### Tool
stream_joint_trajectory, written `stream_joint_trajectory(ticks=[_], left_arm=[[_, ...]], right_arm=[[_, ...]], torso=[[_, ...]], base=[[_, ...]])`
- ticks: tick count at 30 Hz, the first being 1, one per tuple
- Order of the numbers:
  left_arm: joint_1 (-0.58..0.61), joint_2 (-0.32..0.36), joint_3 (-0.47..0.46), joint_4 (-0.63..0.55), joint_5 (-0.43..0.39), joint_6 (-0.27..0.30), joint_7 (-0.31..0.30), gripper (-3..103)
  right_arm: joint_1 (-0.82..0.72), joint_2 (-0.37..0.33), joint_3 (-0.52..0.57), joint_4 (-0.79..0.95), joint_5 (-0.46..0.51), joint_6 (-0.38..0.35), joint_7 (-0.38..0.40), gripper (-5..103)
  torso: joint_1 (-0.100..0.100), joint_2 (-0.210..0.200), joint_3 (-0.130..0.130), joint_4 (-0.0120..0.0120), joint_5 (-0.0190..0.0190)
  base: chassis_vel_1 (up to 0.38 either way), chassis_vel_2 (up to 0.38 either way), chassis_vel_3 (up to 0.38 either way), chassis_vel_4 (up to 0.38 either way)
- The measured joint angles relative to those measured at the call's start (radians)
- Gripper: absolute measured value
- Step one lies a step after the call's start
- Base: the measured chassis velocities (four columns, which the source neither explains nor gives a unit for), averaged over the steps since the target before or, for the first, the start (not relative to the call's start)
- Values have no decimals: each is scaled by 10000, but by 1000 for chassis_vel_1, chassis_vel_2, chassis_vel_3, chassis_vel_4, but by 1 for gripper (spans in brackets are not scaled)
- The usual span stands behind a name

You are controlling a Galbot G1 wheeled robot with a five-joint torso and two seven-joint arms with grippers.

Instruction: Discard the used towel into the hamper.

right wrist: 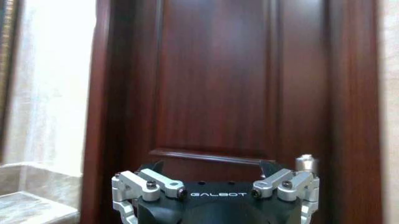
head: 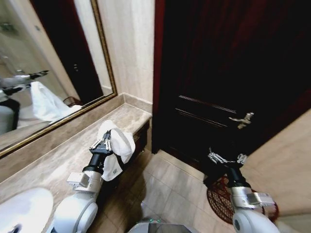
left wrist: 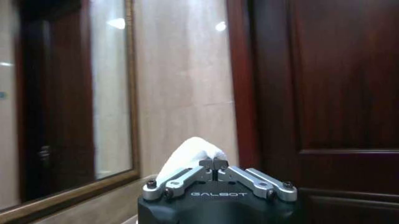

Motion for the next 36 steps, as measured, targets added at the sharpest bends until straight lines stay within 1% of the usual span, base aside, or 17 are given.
stream_joint_trajectory(ticks=[8, 16, 19, 21, 25, 27, 31, 36], left_arm=[[-24, -7, 40, 0, -14, -99, 209, 0], [-78, 57, 39, 0, -128, -183, 231, 0], [-276, 127, 65, 0, -394, -244, 227, 0], [-295, 125, 77, 0, -418, -249, 227, 0], [-302, 89, 101, 0, -431, -337, 229, 0], [-326, 80, 101, 51, -431, -497, 230, 0], [-350, 18, 61, 98, -468, -640, 231, 0], [-280, -79, 105, 73, -696, -638, 221, 0]], right_arm=[[70, -141, 177, 29, 209, -53, 235, 100], [41, -109, 202, 9, 209, -52, 244, 100], [-71, -102, 416, -35, 217, -38, 246, 100], [-106, -101, 477, -35, 232, -29, 246, 100], [-226, -33, 731, -59, 235, 97, 241, 100], [-257, 14, 874, -118, 235, 148, 250, 100], [-281, 46, 904, -141, 235, 163, 285, 100], [-358, 92, 980, -126, 205, 202, 287, 100]], torso=[[0, 0, 0, 0, 0], [2, -1, 1, 1, 0], [1, -1, 0, 0, 0], [1, -1, 0, 1, 1], [0, 0, 0, 0, 0], [1, -1, 0, -1, 0], [2, -1, 0, 0, 1], [1, -2, 1, 3, 1]], base=[[-121, -117, -128, -125], [-126, -125, -105, -125], [-109, -113, -130, -122], [-108, -125, -142, -121], [-135, -130, -121, -134], [-138, -138, -126, -127], [-130, -127, -109, -126], [-108, -109, -125, -116]])
